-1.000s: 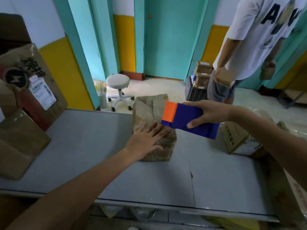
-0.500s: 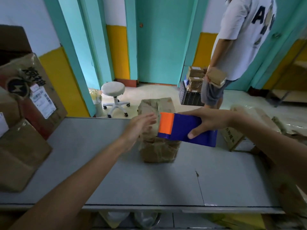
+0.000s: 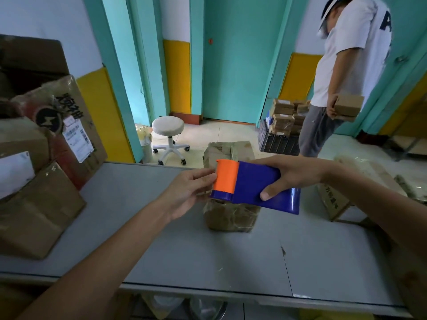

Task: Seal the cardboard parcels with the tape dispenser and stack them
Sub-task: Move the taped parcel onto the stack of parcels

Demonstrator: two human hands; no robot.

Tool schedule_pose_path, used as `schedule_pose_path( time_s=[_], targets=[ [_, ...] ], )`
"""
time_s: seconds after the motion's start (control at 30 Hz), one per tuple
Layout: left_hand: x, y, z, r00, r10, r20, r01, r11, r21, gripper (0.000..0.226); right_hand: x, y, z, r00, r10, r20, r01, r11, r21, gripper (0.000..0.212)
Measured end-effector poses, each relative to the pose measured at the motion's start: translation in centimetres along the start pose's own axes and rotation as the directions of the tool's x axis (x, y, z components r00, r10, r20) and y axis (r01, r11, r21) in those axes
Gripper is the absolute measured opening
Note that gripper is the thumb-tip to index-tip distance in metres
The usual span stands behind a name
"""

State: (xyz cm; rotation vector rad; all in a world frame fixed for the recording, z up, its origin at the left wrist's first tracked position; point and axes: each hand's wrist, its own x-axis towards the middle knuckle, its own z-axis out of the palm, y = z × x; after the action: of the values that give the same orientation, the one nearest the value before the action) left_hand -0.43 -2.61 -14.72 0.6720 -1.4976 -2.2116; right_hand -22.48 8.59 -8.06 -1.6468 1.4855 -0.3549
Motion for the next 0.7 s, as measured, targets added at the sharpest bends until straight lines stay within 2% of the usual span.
schedule_pose_path(
  time_s=[0.2, 0.27, 0.4, 0.53, 0.6, 0.7],
  targets=[
    [-0.4, -0.7, -0.1, 0.999, -0.043, 0.004, 0.043, 0.98, -0.193, 0.034, 0.1, -0.3, 0.6, 0.999, -0.05, 0.006, 0.049, 0.997, 0.059, 0.055],
    [-0.6, -0.7, 0.0, 0.999, -0.039, -0.005, 0.037, 0.984, -0.172, 0.027, 0.0, -0.4, 0.6, 0.998, -0.056, 0.009, 0.055, 0.997, 0.062, 0.051],
    [-0.7, -0.7, 0.5, 0.997, -0.024, -0.073, 0.014, 0.991, -0.136, 0.013, 0.0, -0.7, 0.9, 0.997, -0.073, 0.026, 0.071, 0.996, 0.052, 0.07],
    [-0.6, -1.0, 0.7, 0.983, -0.038, -0.179, 0.029, 0.998, -0.05, 0.013, 0.1, -0.7, 1.3, 0.998, -0.06, 0.029, 0.058, 0.996, 0.069, 0.073],
    [-0.6, -0.9, 0.7, 0.982, -0.061, -0.178, 0.06, 0.998, -0.008, 0.016, 0.1, -0.7, 1.4, 0.998, -0.053, 0.043, 0.049, 0.996, 0.073, 0.07],
    [-0.9, -0.3, 0.4, 0.983, -0.161, -0.087, 0.154, 0.985, -0.079, 0.018, -0.2, -0.5, 1.4, 0.999, -0.029, 0.041, 0.024, 0.993, 0.117, 0.055]
  ],
)
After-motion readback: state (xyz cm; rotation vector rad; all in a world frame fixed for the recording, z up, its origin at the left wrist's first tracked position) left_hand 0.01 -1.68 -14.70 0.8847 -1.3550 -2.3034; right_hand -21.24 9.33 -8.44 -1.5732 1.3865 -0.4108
